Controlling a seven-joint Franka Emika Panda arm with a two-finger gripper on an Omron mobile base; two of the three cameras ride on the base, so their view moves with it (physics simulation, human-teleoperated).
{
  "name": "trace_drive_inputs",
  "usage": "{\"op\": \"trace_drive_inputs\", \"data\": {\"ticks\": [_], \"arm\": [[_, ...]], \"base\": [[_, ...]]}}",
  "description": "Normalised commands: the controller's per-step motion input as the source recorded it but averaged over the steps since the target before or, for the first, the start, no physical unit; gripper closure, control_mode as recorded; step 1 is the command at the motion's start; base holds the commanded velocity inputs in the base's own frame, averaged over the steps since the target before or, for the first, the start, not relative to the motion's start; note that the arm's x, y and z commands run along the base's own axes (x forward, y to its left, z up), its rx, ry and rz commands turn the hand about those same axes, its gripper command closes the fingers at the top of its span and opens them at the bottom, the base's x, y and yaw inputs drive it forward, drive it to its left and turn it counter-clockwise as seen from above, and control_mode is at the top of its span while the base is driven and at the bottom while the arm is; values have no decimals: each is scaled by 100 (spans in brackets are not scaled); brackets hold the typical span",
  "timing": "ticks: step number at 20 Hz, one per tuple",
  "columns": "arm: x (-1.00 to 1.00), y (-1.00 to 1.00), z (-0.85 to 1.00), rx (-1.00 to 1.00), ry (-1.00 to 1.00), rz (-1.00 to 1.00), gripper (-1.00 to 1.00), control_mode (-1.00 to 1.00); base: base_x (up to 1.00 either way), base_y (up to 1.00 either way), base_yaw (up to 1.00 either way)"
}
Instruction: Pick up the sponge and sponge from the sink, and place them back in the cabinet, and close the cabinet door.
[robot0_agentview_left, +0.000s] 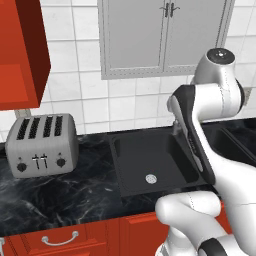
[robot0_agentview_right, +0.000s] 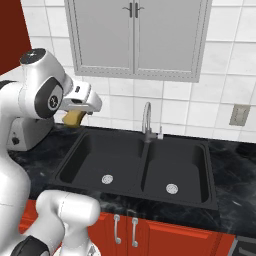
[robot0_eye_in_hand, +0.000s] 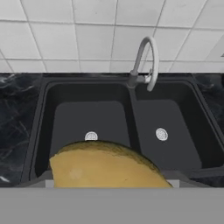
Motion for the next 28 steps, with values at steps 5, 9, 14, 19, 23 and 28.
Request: {"op": "trace_drive_inputs", "data": {"ticks": [5,9,14,19,23,28], "arm": [[-17,0,6,4,0,0,100,-100],[-12,0,0,3,0,0,100,-100],[-14,0,0,0,0,0,100,-100],[-30,0,0,0,0,0,100,-100],[-69,0,0,0,-4,2,100,-100],[-65,0,0,0,0,15,100,-100]], "base": [[0,0,0],[0,0,0],[0,0,0],[0,0,0],[0,0,0],[0,0,0]]}}
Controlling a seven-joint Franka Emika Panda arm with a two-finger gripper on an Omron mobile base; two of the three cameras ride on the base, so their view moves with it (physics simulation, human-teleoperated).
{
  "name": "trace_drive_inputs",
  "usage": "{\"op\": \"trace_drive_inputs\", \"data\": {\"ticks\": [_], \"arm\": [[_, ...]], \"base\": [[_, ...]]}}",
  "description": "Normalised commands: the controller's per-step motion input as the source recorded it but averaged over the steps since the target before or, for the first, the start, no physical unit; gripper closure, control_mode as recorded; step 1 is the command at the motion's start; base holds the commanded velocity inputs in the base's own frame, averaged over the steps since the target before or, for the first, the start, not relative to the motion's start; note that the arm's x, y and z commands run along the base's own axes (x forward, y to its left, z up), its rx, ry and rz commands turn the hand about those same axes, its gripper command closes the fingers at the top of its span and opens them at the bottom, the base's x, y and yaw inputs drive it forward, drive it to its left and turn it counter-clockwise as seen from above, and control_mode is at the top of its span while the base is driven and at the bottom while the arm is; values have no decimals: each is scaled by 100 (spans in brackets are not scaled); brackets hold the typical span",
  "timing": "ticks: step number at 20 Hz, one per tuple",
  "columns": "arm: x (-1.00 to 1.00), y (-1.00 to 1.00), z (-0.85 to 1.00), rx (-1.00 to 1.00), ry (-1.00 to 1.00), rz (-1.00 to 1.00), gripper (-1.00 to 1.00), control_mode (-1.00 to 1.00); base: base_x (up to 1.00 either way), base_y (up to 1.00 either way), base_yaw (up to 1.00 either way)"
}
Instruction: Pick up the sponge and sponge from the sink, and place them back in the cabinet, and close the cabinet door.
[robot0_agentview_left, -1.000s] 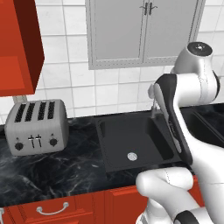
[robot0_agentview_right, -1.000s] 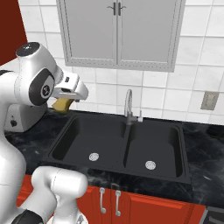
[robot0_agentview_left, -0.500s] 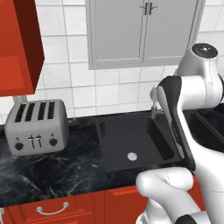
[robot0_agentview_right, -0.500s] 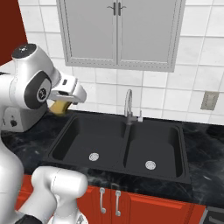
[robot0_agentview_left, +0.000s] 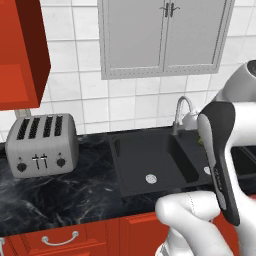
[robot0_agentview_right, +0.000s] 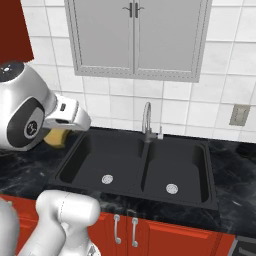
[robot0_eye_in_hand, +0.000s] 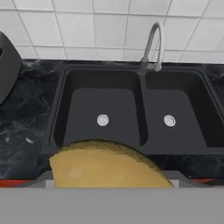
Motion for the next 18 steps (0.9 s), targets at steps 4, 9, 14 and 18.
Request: {"op": "trace_drive_inputs", "data": {"ticks": [4,9,14,18], "arm": [[-19,0,0,0,0,14,100,-100],[15,0,0,0,0,5,100,-100],[35,0,0,0,0,1,100,-100],[6,0,0,0,0,3,100,-100]], "base": [[0,0,0],[0,0,0],[0,0,0],[0,0,0]]}}
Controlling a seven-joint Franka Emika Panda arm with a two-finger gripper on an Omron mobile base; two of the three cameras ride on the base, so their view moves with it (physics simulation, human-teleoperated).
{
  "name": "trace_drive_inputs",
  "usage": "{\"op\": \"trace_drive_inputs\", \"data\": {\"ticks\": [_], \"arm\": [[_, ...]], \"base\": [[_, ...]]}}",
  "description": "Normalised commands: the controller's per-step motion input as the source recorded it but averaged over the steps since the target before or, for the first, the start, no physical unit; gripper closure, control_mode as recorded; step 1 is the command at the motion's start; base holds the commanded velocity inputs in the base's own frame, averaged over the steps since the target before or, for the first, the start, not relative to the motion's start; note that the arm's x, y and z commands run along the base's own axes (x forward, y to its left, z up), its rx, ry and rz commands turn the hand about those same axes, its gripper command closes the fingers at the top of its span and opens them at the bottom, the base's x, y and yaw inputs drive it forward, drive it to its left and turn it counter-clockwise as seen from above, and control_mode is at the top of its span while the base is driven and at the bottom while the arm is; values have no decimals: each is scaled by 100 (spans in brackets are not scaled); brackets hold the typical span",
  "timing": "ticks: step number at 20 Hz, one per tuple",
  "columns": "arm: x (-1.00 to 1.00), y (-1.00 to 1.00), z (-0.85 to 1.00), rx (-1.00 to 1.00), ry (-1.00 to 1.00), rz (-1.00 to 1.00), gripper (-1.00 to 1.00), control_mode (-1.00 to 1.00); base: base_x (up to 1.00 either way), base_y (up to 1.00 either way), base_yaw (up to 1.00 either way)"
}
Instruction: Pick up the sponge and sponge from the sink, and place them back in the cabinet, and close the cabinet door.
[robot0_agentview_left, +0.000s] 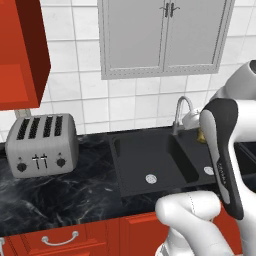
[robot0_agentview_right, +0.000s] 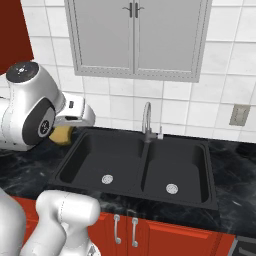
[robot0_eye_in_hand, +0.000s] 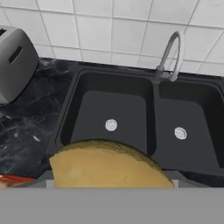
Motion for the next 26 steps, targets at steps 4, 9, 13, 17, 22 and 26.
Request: {"op": "trace_drive_inputs", "data": {"ticks": [4,9,13,17,22,26], "arm": [[-2,0,0,0,-1,5,100,-100],[0,0,0,0,0,1,100,-100],[-1,0,0,0,0,1,100,-100],[0,0,0,0,0,0,100,100],[0,0,0,0,0,0,100,100],[0,0,0,0,0,0,100,100]], "base": [[0,0,0],[0,0,0],[0,0,0],[-37,1,0],[-82,12,5],[-72,35,18]]}}
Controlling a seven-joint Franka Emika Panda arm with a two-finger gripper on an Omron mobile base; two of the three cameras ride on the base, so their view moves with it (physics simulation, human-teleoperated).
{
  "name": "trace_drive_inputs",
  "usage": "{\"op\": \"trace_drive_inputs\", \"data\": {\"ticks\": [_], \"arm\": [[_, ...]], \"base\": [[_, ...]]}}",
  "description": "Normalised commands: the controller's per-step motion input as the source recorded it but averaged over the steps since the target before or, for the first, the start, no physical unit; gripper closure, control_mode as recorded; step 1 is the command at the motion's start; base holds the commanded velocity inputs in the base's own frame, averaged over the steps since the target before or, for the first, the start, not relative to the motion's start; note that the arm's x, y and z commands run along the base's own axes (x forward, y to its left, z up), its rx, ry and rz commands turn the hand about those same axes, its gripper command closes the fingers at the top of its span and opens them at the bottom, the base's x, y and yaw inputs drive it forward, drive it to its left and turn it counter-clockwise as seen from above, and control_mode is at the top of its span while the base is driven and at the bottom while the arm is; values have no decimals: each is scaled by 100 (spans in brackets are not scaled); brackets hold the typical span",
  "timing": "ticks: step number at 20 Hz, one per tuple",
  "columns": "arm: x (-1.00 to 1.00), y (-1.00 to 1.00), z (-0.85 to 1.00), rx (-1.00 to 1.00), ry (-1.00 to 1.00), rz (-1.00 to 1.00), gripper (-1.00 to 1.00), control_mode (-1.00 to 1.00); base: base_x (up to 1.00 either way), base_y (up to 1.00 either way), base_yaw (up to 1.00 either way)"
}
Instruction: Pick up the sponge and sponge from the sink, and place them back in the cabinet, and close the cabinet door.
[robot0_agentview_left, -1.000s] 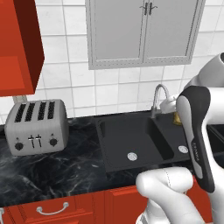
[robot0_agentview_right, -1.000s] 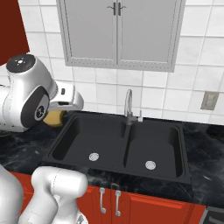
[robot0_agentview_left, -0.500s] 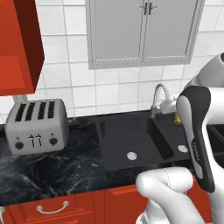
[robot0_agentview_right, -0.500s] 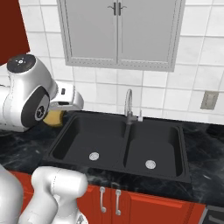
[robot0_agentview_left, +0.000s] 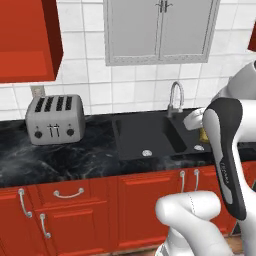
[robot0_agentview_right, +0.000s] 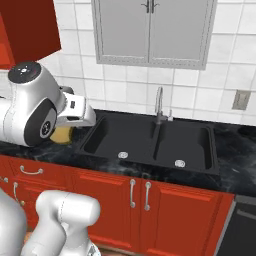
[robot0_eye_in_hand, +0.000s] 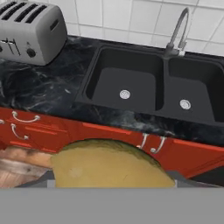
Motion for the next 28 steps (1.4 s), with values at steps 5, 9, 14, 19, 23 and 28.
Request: {"op": "trace_drive_inputs", "data": {"ticks": [5,9,14,19,23,28], "arm": [[0,0,0,0,0,0,100,100],[0,0,0,0,0,0,100,100],[0,0,0,0,0,0,100,100],[0,0,0,0,0,0,100,100],[0,0,0,0,0,0,100,100],[0,0,0,0,0,0,100,100]], "base": [[-17,45,37],[0,35,47],[0,35,43],[0,39,40],[0,37,37],[0,42,27]]}}
